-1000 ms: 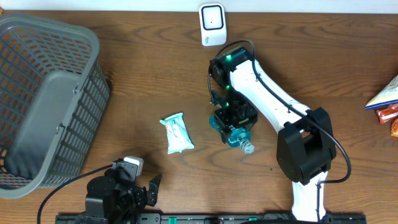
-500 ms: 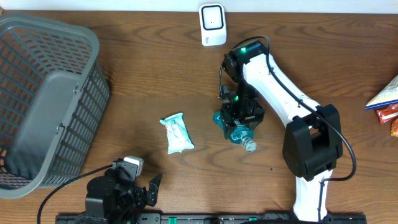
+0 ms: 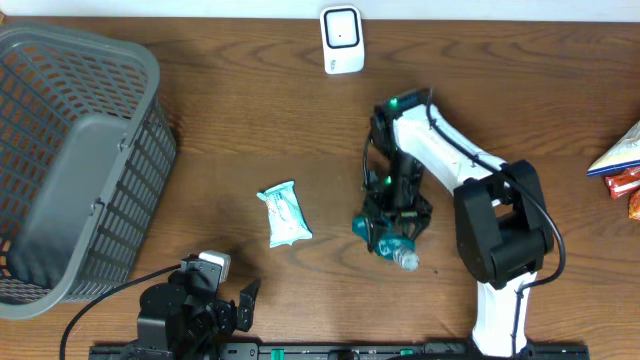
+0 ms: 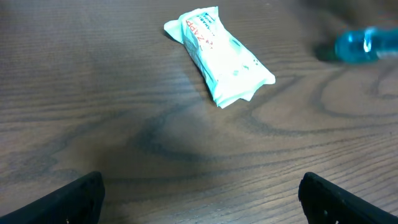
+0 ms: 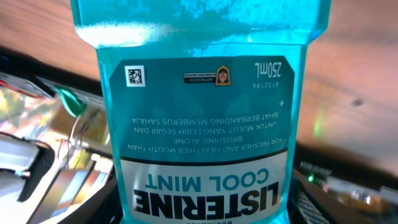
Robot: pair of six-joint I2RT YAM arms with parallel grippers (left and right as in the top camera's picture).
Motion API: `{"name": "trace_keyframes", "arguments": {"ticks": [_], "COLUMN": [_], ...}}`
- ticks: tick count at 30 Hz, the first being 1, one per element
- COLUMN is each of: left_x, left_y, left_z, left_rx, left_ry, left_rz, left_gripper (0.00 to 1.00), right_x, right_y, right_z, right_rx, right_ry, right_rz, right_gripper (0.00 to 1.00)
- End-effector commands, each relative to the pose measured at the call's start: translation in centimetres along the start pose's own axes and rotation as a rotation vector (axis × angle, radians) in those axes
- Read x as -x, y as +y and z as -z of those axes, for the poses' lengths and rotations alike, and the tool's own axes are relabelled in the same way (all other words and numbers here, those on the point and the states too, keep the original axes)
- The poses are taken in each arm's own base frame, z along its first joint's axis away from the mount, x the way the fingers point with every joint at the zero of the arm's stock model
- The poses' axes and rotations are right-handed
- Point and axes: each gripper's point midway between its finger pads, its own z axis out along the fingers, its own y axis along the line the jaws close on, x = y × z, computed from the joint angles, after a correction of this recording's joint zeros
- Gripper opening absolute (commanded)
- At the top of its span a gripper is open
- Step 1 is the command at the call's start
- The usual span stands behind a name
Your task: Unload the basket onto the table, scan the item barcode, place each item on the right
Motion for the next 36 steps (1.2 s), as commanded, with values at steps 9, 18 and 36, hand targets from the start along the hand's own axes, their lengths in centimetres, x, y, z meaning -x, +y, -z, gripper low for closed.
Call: {"name": "trace_keyframes", "arguments": {"ticks": [9,18,36], "left_x": [-0.2,-0.2,-0.2], "left_y": [-0.1,-0.1,-0.1], "left_z": [0.1,0.1,0.1], "left_rx": [-0.005,-0.005,-0.005], "left_ry": [0.006,0.006,0.006], "left_rz": [0.003,0.003,0.003], "left_gripper": [0.99,0.99,0.99], "right_x": [-4.0,-8.0,-9.3], "right_y": [0.0,-1.0,-1.7], "right_z": [-1.7,-5.0,-6.4], "right_rx": [0.055,0.079,0.074], "right_ry": [0.062,0.189,0.265], "right_rz": [-0.028,-0.106,-0.11], "right_gripper": [0.33,0.29,0.45]}}
